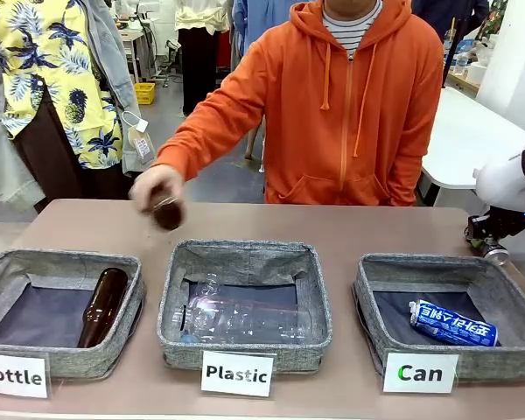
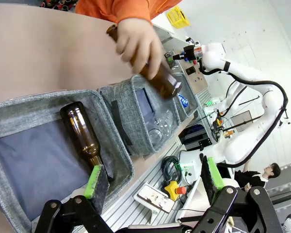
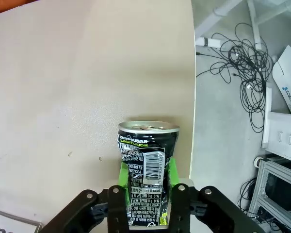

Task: Sort the can waste into the basket.
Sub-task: Pick up the can waste from the table and place it in the right Fabric basket.

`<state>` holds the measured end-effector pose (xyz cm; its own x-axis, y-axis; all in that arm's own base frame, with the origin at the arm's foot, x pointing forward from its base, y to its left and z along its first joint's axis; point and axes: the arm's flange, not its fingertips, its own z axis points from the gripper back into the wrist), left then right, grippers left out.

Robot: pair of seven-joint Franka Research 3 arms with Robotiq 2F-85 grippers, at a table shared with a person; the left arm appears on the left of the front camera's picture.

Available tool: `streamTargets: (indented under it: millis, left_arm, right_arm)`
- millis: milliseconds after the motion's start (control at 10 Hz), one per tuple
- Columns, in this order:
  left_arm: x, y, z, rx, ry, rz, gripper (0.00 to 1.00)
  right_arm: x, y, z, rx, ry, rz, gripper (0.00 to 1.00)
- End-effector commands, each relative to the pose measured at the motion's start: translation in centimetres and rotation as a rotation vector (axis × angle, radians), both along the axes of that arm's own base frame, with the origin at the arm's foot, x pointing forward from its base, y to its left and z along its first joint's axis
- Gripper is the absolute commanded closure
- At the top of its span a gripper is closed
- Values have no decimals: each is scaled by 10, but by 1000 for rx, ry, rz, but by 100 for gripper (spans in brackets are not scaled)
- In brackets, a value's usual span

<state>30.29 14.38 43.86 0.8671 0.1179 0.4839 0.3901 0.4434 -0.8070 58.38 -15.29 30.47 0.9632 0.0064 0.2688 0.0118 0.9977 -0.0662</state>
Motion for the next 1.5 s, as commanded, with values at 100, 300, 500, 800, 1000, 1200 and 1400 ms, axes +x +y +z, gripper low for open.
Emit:
streamTargets:
  millis: [100, 300, 500, 800, 1000, 1200, 1400]
  left_arm:
    - [0, -1, 2, -18, -7, 3, 0]
    - [0, -1, 2, -18, -7, 3, 0]
    - [0, 0, 0, 0, 0, 0, 0]
    - [-17, 102, 78, -81, -110, 186, 0]
    - [-34, 133, 92, -150, -121, 228, 0]
    - [-44, 141, 82, -157, -79, 221, 0]
    - [-44, 120, 65, -166, -42, 176, 0]
  right_arm:
    - [4, -6, 0, 22, 10, 24, 100]
    - [-1, -5, 9, 27, -2, 28, 100]
    - [-23, -4, 48, 67, -80, 22, 100]
    - [-72, 12, 114, 92, -152, 65, 100]
    - [-108, 25, 148, 151, -194, 114, 100]
    - [-158, 40, 189, 258, -259, 271, 100]
    - [-197, 59, 203, 332, -204, 517, 100]
